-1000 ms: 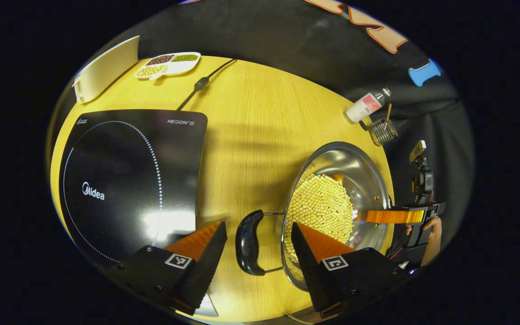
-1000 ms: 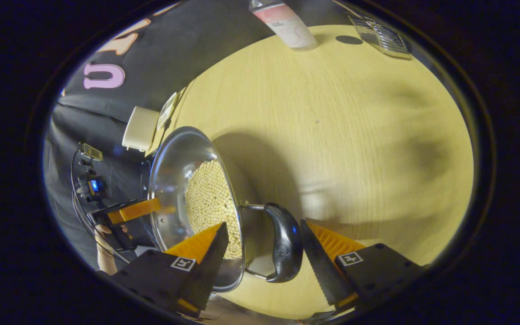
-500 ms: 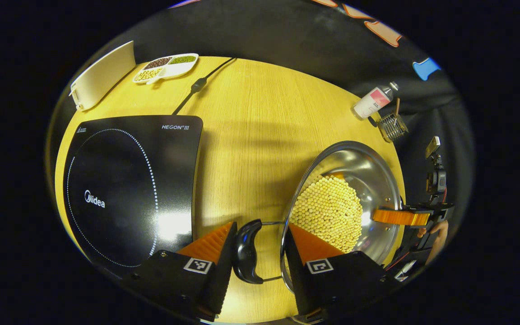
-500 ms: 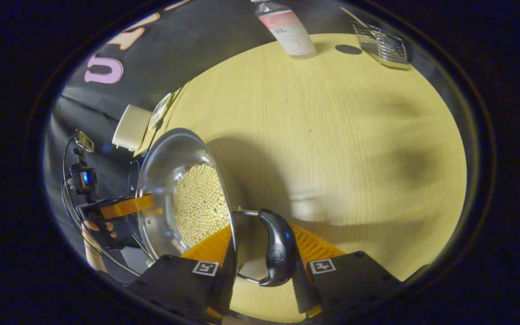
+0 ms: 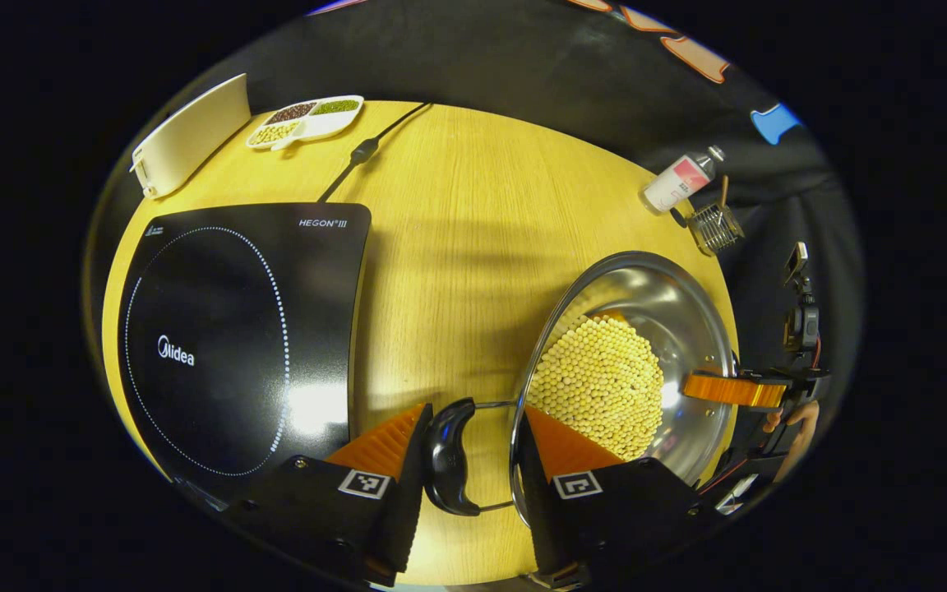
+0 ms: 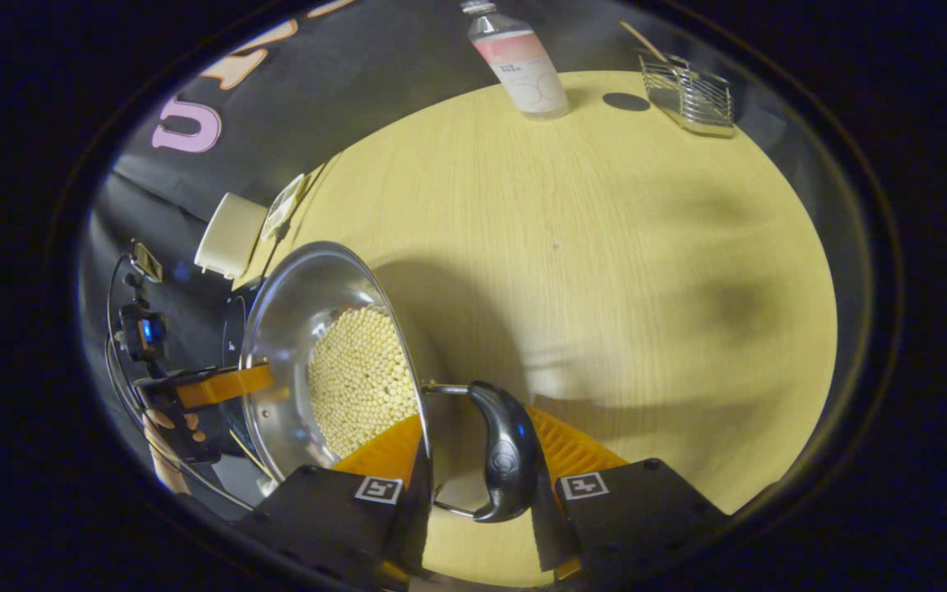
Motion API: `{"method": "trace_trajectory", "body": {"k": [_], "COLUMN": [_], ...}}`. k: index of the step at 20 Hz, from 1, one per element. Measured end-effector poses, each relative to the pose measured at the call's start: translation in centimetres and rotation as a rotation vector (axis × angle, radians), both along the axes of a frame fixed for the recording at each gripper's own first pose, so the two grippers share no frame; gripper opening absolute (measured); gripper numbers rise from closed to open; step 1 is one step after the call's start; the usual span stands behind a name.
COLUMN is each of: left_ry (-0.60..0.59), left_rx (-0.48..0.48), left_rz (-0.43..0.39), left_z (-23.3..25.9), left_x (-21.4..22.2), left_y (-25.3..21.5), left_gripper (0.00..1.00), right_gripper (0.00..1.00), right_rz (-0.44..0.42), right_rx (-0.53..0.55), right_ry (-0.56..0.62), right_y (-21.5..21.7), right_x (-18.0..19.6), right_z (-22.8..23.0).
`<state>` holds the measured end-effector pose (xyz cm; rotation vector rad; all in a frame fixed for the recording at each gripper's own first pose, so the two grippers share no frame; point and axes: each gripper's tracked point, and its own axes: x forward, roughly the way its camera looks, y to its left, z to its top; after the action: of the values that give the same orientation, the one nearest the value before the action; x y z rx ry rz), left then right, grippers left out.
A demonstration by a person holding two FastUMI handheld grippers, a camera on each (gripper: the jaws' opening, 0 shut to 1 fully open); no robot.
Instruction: First push the handle of the pot to place it horizontally, then grasp the pot with both hands and set it on the induction cooktop.
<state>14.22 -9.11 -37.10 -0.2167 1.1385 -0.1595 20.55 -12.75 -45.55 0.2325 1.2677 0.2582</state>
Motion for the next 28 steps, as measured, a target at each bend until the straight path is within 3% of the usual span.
{"method": "trace_trajectory", "body": {"k": [8, 9, 11, 21, 28], "left_ry": [-0.002, 0.001, -0.002, -0.024, -0.024], "left_rx": [0.036, 0.036, 0.039, 0.073, 0.074], "left_rz": [-0.001, 0.004, 0.016, 0.057, 0.042], "left_z": [3.5, 4.0, 5.2, 9.0, 9.3], "left_x": [-2.8, -3.4, -4.3, -7.0, -7.7], "left_y": [0.6, 0.9, 1.8, 9.6, 16.1], "left_gripper": [0.57, 0.57, 0.57, 0.57, 0.58], "right_gripper": [0.48, 0.55, 0.55, 0.55, 0.55], "right_rz": [-0.001, 0.0, 0.015, 0.07, 0.045], "right_rx": [-0.003, 0.003, 0.011, 0.047, 0.041], "right_ry": [-0.02, -0.025, -0.03, -0.049, -0.047], "right_y": [0.7, 1.1, 2.1, 10.2, 16.9], "right_x": [-2.2, -2.5, -3.2, -5.7, -7.5], "right_z": [3.6, 4.2, 5.3, 7.2, 6.9]}}
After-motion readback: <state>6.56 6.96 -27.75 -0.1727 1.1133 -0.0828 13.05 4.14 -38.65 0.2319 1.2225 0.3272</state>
